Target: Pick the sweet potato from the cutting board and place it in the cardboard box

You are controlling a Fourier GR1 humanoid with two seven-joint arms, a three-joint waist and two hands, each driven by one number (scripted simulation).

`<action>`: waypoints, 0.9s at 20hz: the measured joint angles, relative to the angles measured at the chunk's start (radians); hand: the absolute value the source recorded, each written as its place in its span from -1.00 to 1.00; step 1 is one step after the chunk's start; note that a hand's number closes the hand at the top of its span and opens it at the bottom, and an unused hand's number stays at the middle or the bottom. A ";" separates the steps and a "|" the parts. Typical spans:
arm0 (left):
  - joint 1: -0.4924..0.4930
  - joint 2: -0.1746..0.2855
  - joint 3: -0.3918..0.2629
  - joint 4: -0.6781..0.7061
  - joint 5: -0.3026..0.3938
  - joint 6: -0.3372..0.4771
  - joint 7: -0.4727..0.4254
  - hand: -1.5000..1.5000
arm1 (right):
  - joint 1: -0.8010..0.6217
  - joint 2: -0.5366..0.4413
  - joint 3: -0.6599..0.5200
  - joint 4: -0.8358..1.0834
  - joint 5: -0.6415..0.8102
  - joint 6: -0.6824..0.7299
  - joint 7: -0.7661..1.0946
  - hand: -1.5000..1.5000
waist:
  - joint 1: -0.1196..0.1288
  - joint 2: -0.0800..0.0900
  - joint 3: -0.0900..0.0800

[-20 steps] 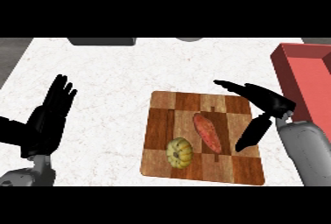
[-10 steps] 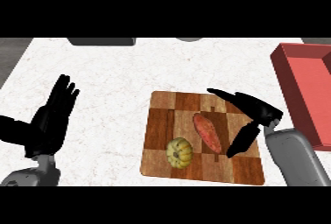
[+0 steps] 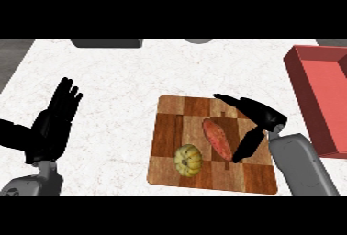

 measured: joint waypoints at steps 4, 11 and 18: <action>0.001 -0.003 0.018 0.012 -0.001 -0.025 -0.012 0.00 | 0.000 0.032 0.008 0.022 0.028 -0.008 -0.010 -1.00 | 0.000 0.000 0.000; 0.003 -0.031 0.020 0.006 -0.025 -0.034 -0.012 0.00 | -0.019 0.058 -0.001 0.091 0.079 -0.016 -0.048 -1.00 | 0.000 0.000 0.000; -0.005 -0.041 0.036 -0.011 -0.028 -0.039 0.017 0.00 | 0.025 0.086 0.023 0.086 0.131 -0.032 -0.064 -1.00 | 0.000 0.000 0.000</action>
